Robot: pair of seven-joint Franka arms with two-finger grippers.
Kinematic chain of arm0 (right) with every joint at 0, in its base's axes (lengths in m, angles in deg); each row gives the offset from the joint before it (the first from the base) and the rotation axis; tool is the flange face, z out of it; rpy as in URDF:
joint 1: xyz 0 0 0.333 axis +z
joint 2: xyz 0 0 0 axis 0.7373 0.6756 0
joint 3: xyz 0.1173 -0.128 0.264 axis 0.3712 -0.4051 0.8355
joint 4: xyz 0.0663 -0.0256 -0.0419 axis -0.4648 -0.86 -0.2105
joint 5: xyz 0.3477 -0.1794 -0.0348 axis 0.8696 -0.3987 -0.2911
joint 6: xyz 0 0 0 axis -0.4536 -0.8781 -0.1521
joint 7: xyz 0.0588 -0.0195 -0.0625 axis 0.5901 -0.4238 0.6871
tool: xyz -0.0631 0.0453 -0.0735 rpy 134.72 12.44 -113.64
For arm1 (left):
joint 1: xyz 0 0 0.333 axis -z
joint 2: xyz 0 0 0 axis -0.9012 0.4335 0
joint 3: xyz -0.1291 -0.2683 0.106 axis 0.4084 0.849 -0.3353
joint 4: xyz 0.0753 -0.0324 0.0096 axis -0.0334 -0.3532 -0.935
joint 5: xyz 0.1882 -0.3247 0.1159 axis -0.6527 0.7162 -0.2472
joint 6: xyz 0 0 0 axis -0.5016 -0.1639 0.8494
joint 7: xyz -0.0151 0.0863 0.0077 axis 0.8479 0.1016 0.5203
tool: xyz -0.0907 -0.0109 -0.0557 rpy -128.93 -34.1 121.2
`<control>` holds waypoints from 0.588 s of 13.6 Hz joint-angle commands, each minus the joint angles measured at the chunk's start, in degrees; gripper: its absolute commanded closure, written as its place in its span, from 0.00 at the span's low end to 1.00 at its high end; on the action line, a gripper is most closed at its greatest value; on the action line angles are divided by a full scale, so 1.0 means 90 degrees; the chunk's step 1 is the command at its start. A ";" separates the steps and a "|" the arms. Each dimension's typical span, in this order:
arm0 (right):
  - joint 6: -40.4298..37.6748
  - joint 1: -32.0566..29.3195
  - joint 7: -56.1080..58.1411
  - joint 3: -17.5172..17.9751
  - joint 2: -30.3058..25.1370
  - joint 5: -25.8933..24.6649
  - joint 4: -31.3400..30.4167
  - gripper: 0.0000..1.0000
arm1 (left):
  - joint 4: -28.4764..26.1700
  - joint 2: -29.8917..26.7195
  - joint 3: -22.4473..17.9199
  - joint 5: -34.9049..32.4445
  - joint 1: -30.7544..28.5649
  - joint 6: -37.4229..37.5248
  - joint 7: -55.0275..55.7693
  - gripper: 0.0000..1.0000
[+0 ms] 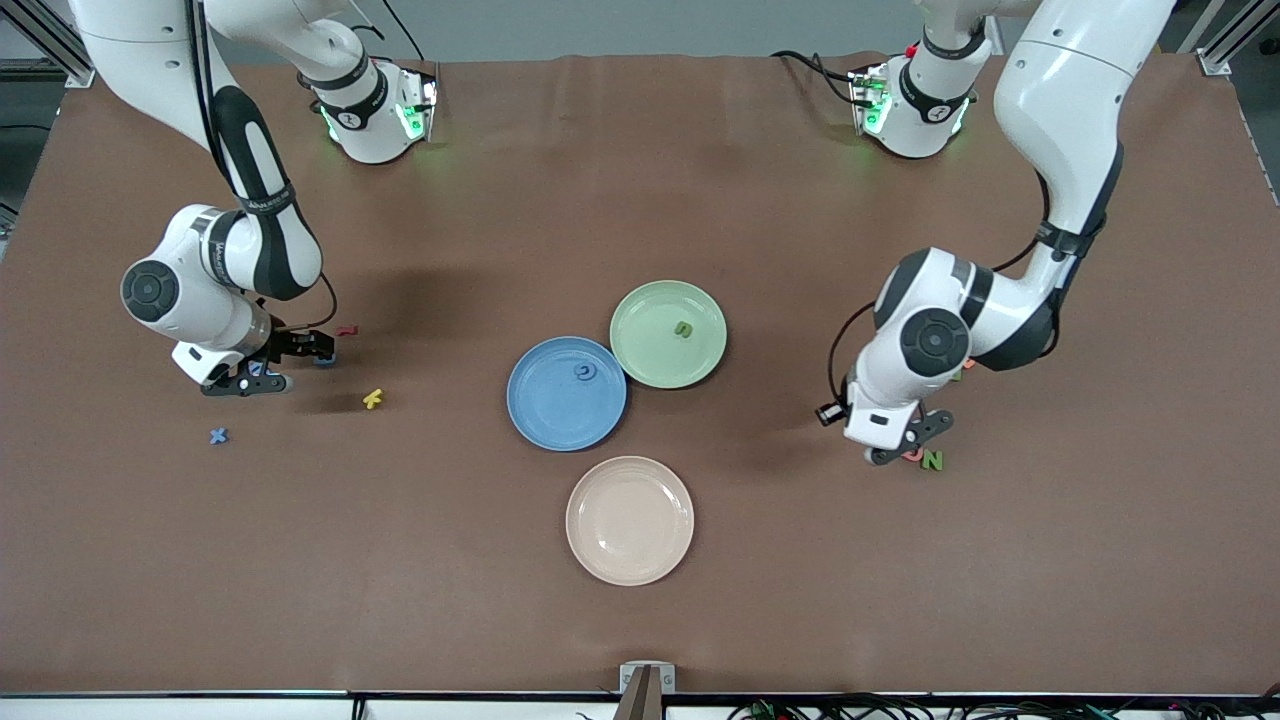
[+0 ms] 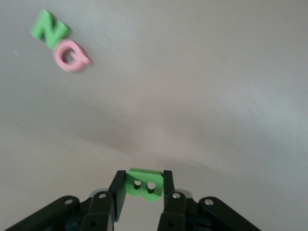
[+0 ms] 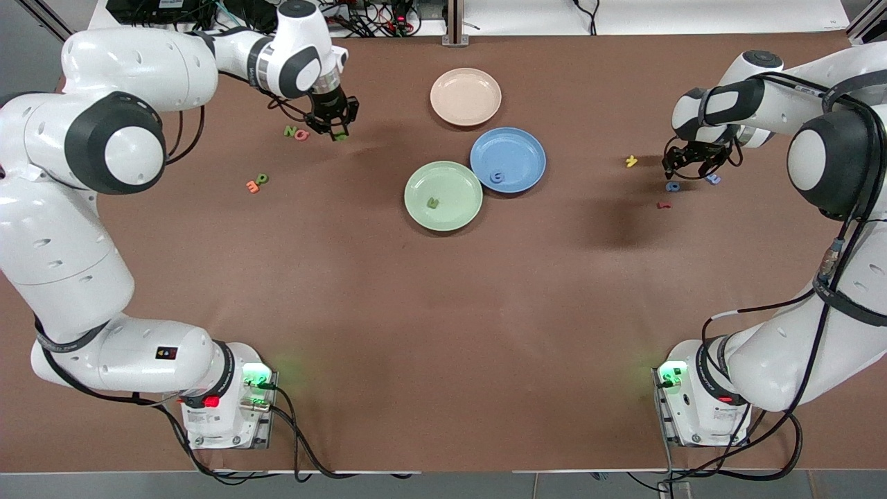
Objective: Sort letters by color into matching plates
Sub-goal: 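Place the green B on the green plate with the left gripper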
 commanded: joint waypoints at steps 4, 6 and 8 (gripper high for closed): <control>0.0282 -0.0082 0.0071 0.0175 0.0185 0.0379 -0.0084 0.17 | -0.0212 -0.0154 0.0957 -0.0116 0.0190 -0.0010 0.0878 0.98; 0.0322 -0.0063 0.0071 0.0234 0.0302 0.0498 -0.0074 0.20 | -0.0222 -0.0066 0.0948 -0.0116 0.0658 -0.0176 0.1395 0.98; 0.0351 -0.0102 0.0071 0.0322 0.0303 0.0498 -0.0074 0.24 | -0.0222 0.0099 0.0948 -0.0116 0.0981 -0.0526 0.1903 0.97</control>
